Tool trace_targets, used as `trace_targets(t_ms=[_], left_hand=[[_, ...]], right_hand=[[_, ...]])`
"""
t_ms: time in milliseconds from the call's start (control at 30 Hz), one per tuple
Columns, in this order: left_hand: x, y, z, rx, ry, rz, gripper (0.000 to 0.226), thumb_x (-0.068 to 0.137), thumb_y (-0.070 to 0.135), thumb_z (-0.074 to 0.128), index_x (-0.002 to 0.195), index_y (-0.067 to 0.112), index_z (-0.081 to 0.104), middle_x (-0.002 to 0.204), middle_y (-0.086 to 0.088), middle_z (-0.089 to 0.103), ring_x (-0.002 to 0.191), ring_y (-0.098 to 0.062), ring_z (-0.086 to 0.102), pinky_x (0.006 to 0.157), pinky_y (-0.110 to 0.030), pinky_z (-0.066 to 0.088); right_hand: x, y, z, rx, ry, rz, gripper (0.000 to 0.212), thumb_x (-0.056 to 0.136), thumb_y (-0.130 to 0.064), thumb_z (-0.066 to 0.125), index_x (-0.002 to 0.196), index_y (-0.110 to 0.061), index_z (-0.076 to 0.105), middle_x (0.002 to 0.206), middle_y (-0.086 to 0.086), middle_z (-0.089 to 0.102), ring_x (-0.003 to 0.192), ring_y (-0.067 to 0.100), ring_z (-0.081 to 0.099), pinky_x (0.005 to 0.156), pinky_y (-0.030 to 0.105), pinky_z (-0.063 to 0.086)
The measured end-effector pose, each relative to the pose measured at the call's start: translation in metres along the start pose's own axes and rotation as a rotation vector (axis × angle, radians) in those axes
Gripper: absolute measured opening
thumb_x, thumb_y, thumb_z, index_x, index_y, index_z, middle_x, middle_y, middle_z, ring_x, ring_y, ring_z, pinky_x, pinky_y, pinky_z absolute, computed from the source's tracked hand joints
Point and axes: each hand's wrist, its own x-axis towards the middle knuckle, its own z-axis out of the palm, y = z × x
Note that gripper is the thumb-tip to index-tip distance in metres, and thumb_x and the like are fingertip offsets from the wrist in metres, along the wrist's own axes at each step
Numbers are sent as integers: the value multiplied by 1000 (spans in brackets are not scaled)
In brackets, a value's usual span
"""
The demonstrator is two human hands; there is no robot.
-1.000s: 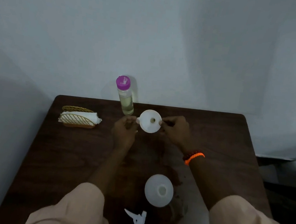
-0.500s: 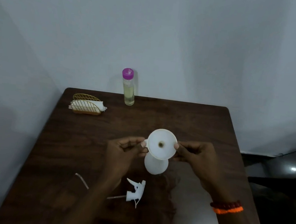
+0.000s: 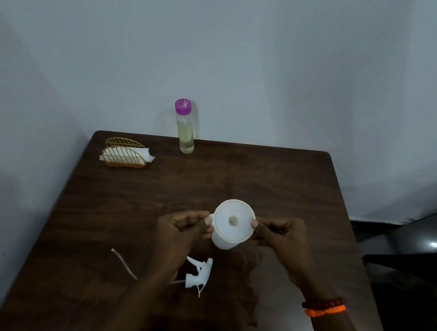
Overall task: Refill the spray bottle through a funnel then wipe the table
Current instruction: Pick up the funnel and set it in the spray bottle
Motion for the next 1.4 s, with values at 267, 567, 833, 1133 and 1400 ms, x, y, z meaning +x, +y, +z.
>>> trace_targets(t_ms=[267,567,833,1133,1400], left_hand=[[11,-3,7,6,47,-69,16,83,2,77,99,3,77,88,-16,79,84,-32,77,71,-31,64],[22,-4,13,49,60,-56,18,85,4,76,103,0,76,88,-16,79,85,-34,77,69,-33,65],[23,-7,9,72,57,-85,18,86,9,76,103,4,77,87,-14,80,84,-30,77,75,-41,64],[48,-1,-11,90,127,-144,18,92,18,71,102,4,76,88,-14,78,82,-26,77,69,-32,64],[149,32,-30,438,236,63,32,91,19,72,122,15,68,110,-4,75,92,-17,74,81,-33,63]], right_hand=[[13,13,0,20,20,85,15,90,-12,74,99,-2,80,86,18,79,80,36,77,75,46,64],[22,13,1,-31,32,126,16,91,-13,72,99,-1,78,81,19,78,74,34,77,72,43,65],[22,6,-4,-84,9,174,22,91,-24,72,94,-4,79,79,16,78,73,28,77,68,37,65],[56,-11,-20,-93,110,205,37,93,-35,68,86,0,77,79,18,77,70,26,75,66,36,64],[184,-23,10,-440,-63,64,28,89,-36,75,94,-8,77,83,16,78,76,28,77,66,38,65]])
